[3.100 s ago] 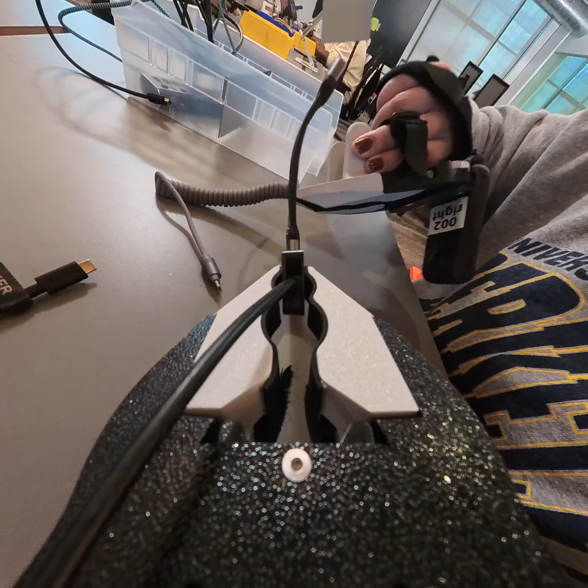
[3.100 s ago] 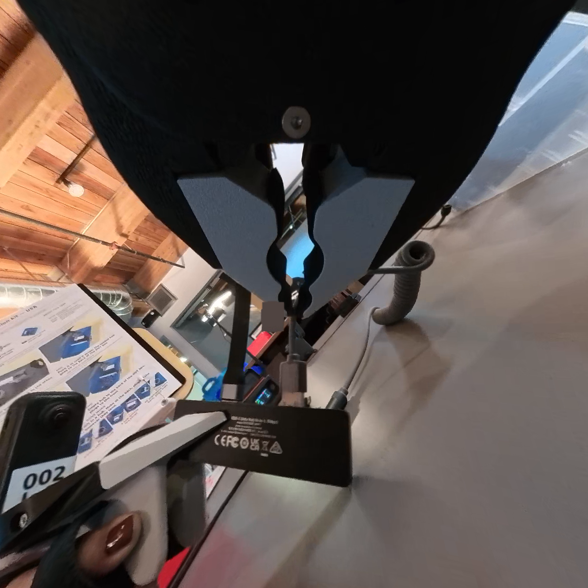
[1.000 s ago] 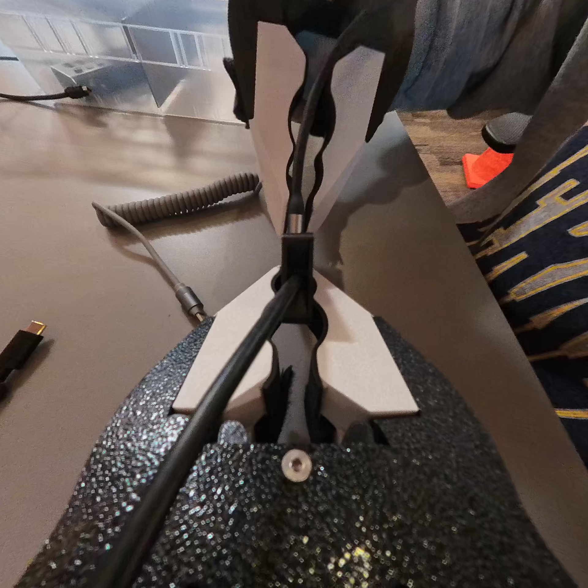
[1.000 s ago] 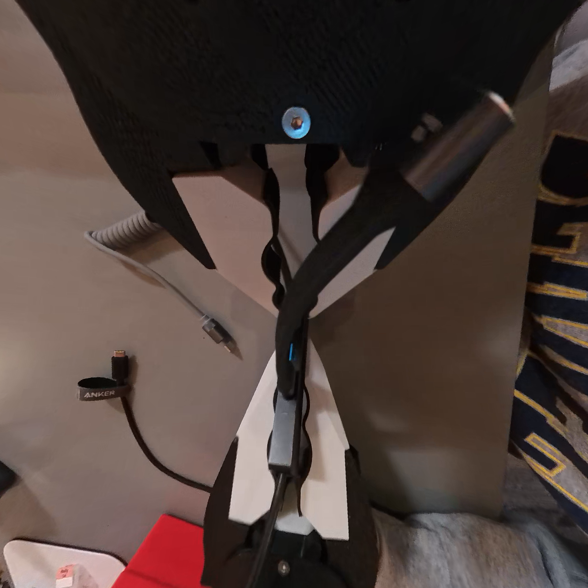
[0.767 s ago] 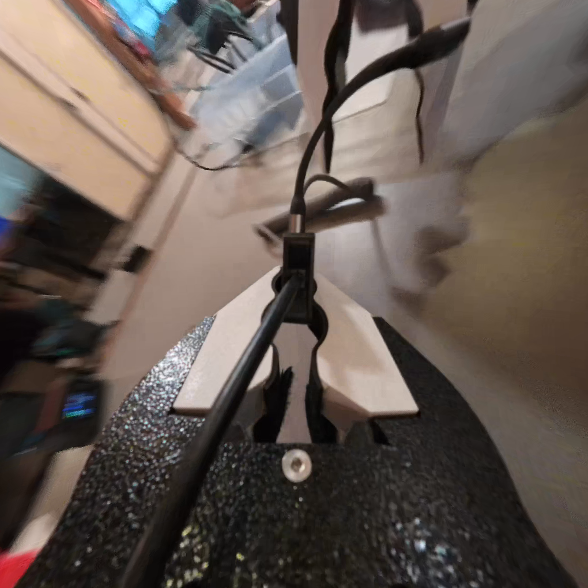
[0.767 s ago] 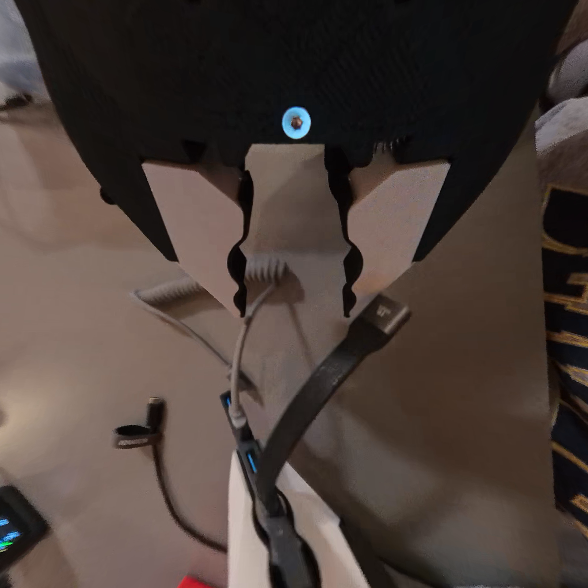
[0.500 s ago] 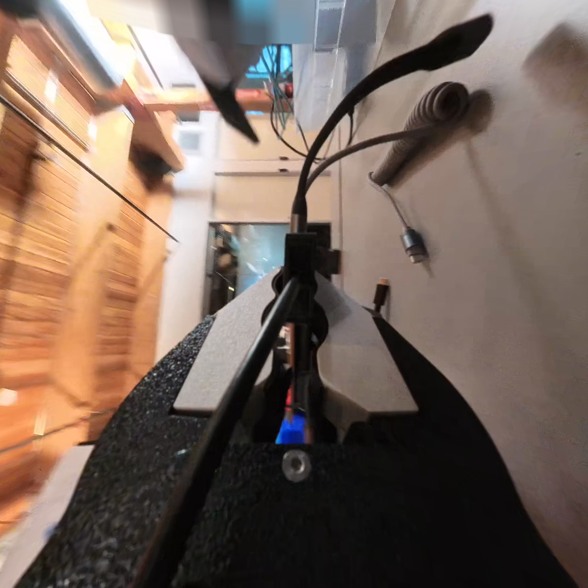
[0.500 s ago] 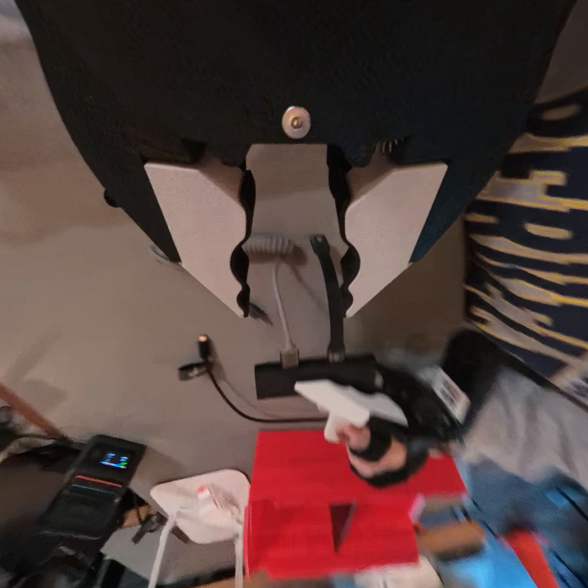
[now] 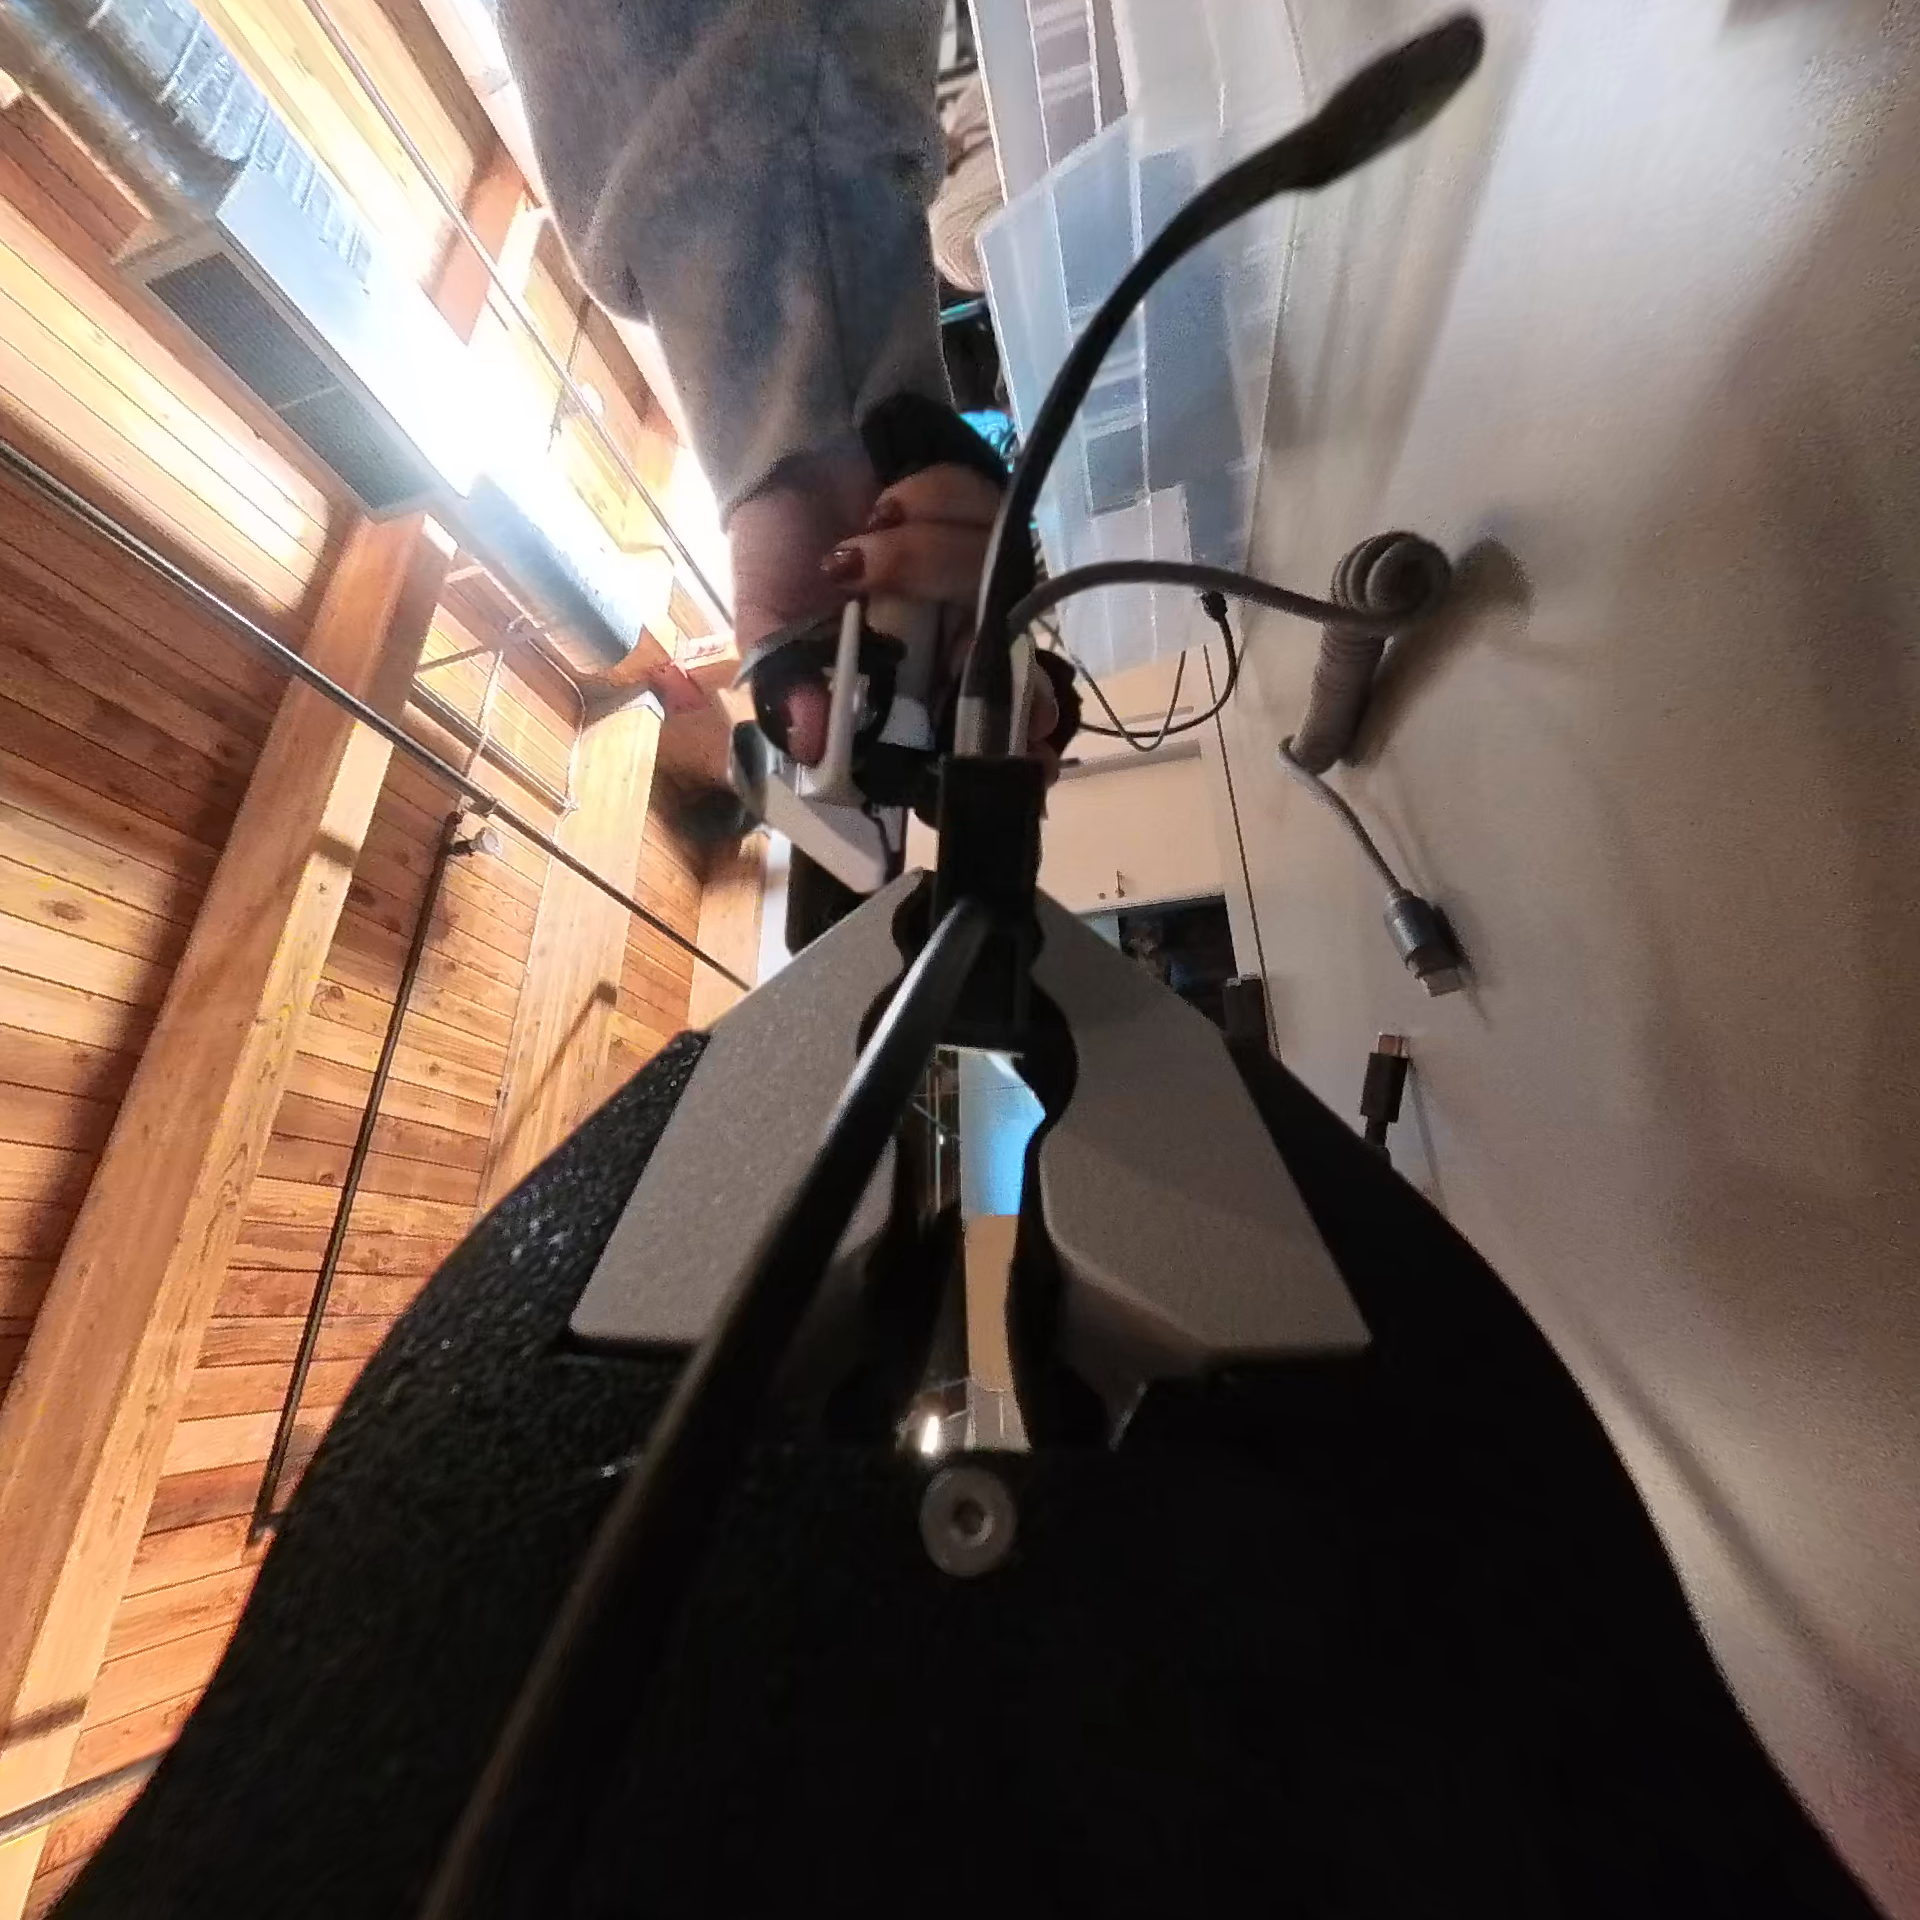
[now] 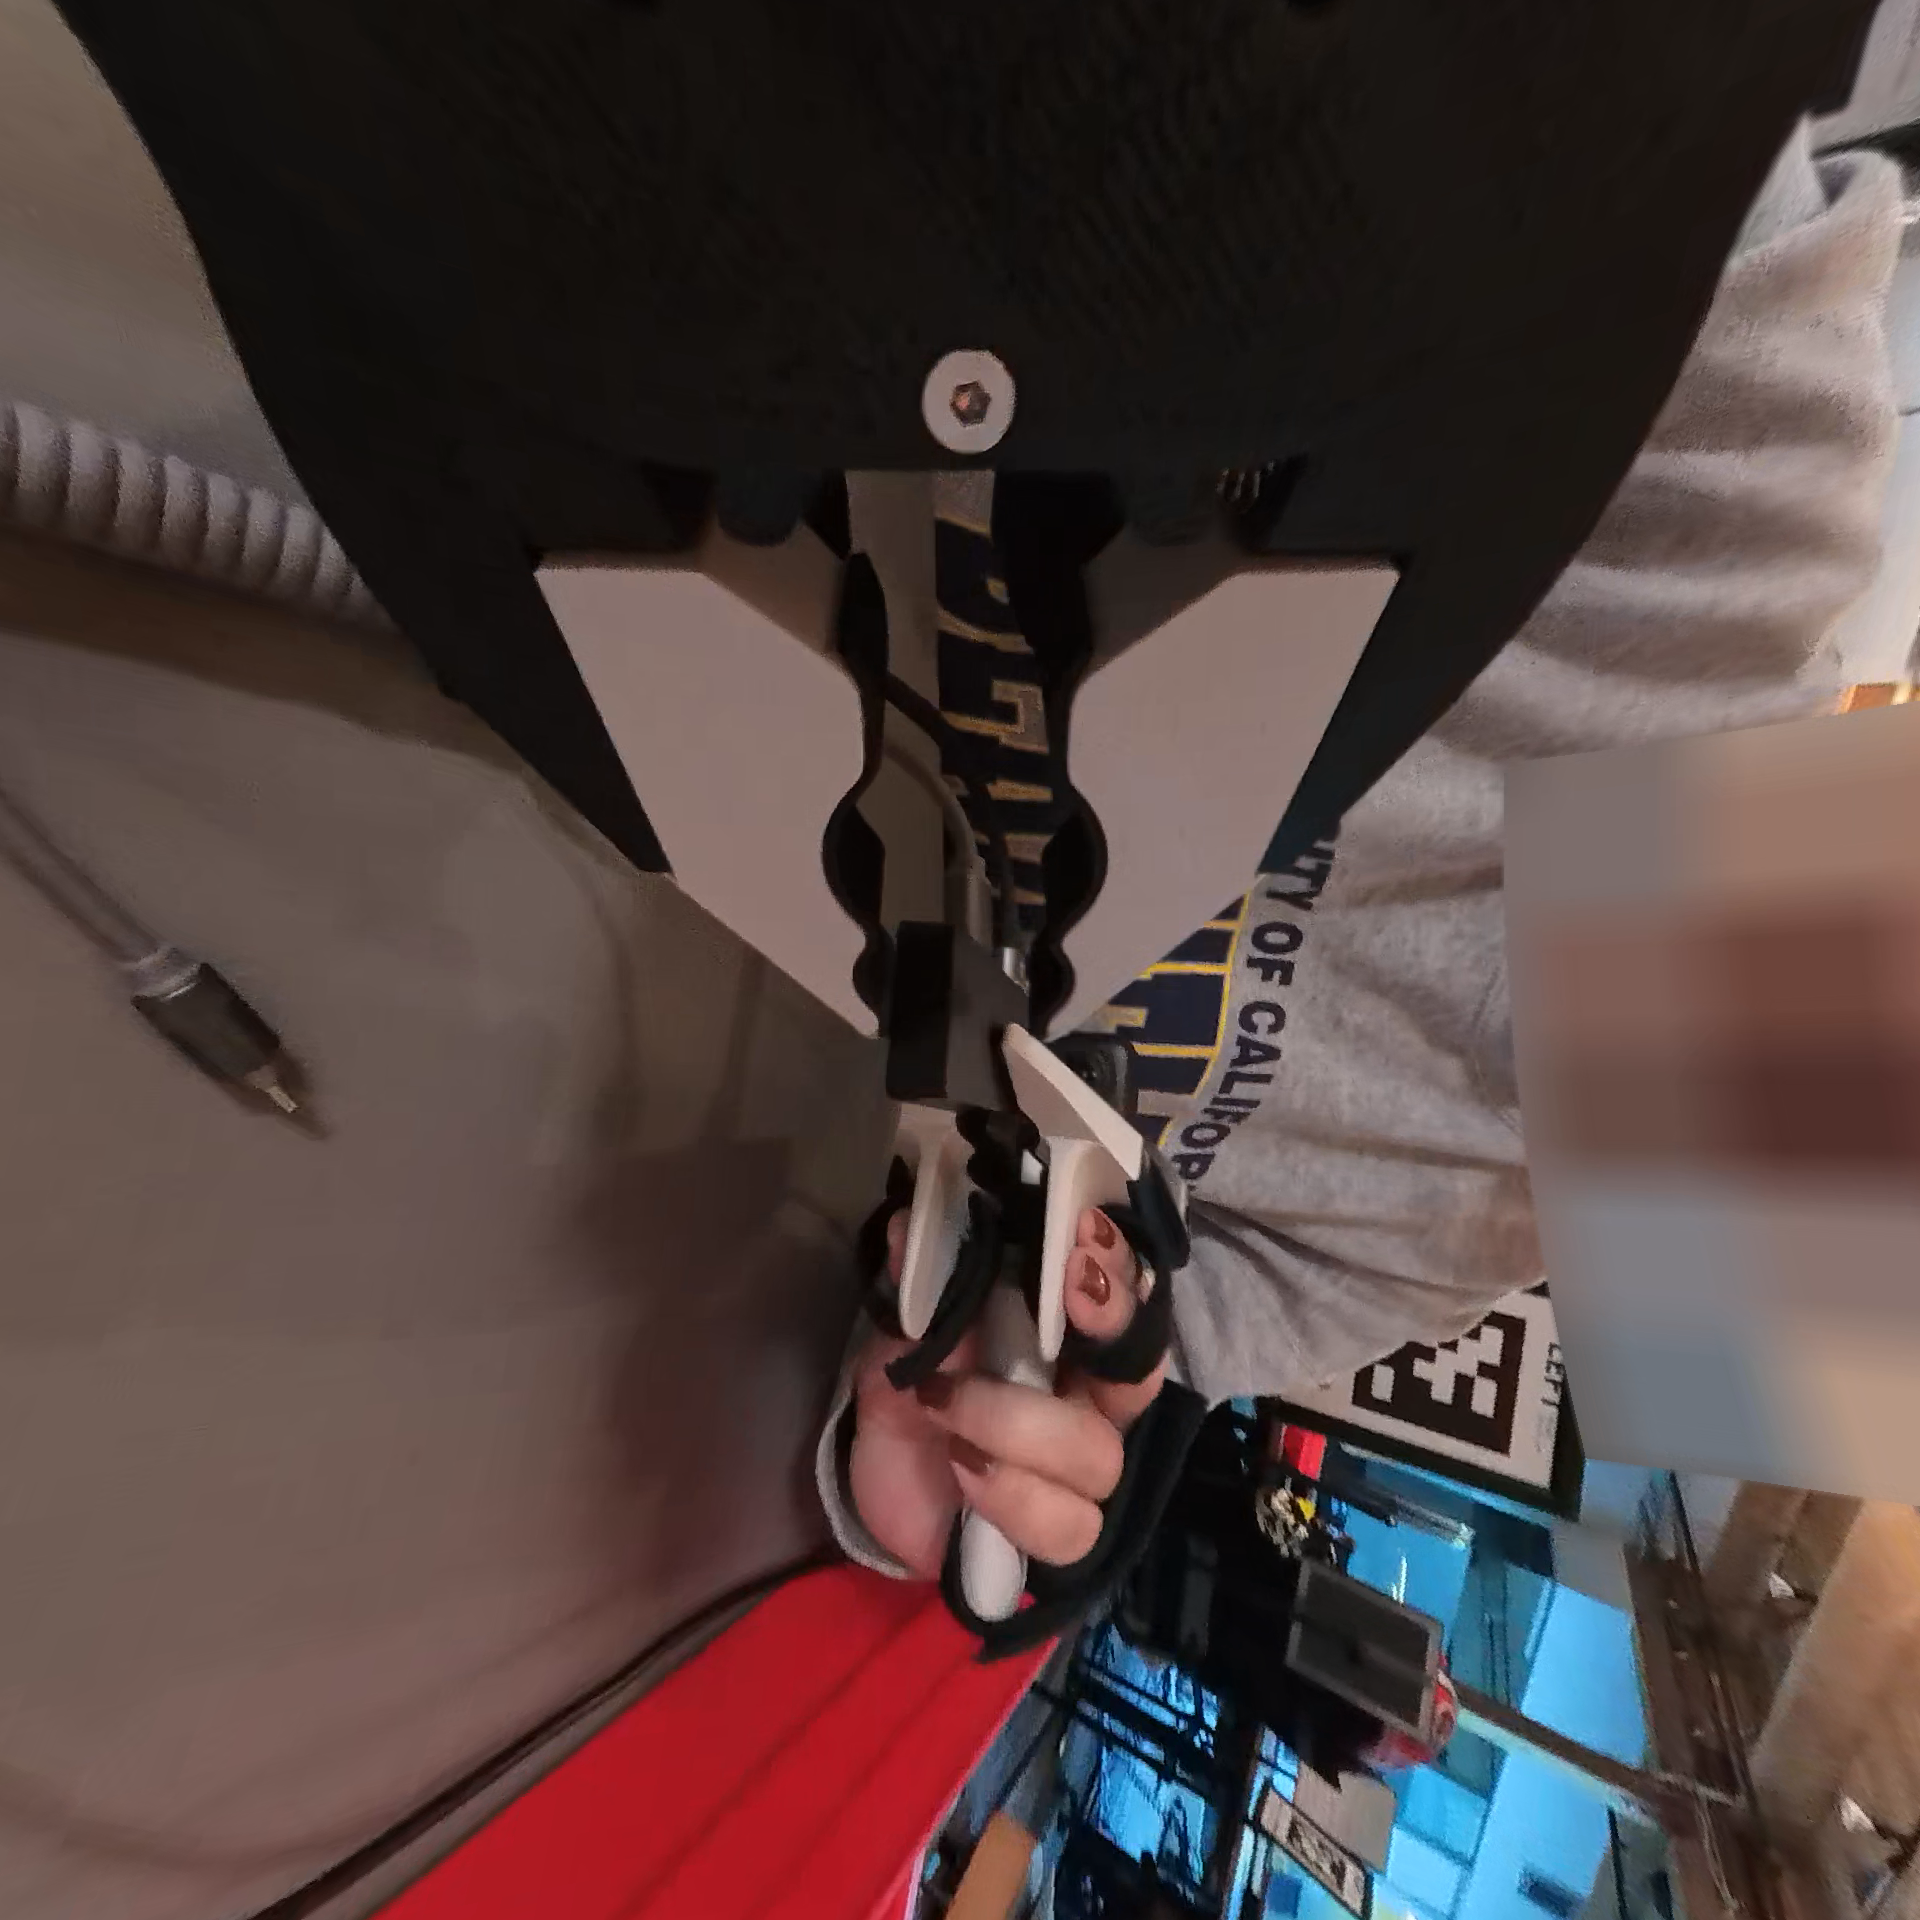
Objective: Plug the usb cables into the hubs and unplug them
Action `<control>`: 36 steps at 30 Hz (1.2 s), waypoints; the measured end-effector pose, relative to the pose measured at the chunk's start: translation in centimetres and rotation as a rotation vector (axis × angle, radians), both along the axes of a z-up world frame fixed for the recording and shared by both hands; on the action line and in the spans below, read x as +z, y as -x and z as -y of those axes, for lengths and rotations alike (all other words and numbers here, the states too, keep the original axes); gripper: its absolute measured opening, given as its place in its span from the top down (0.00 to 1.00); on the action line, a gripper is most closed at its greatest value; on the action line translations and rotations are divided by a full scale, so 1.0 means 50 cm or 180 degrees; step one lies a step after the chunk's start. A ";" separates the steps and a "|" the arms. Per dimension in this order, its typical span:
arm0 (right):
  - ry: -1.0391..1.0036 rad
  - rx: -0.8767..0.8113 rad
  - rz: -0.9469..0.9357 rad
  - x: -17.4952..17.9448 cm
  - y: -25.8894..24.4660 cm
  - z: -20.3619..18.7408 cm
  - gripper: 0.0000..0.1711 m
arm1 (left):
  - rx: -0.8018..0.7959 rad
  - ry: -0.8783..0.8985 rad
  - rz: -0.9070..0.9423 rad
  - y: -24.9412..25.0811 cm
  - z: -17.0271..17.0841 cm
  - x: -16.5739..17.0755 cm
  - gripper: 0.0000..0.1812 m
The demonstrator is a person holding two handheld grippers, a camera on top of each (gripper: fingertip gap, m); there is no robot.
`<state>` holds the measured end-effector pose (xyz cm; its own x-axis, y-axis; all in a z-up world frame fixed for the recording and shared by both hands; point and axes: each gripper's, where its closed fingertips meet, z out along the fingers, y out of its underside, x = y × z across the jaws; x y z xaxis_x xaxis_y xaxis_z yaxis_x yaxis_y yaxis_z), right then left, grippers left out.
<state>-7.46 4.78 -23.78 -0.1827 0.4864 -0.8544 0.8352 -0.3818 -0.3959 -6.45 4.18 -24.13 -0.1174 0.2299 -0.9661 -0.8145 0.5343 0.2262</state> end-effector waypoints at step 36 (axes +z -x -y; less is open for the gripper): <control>-0.3894 -0.0645 -0.2705 0.094 -0.091 -0.002 0.95 | -0.0662 0.2592 0.2804 0.032 -0.037 0.049 0.60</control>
<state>-2.89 4.87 -19.06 -0.2456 0.8784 0.4100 0.1742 0.4561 -0.8727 -8.05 6.06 -21.66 0.6182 -0.5444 -0.5669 -0.4019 0.4009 -0.8233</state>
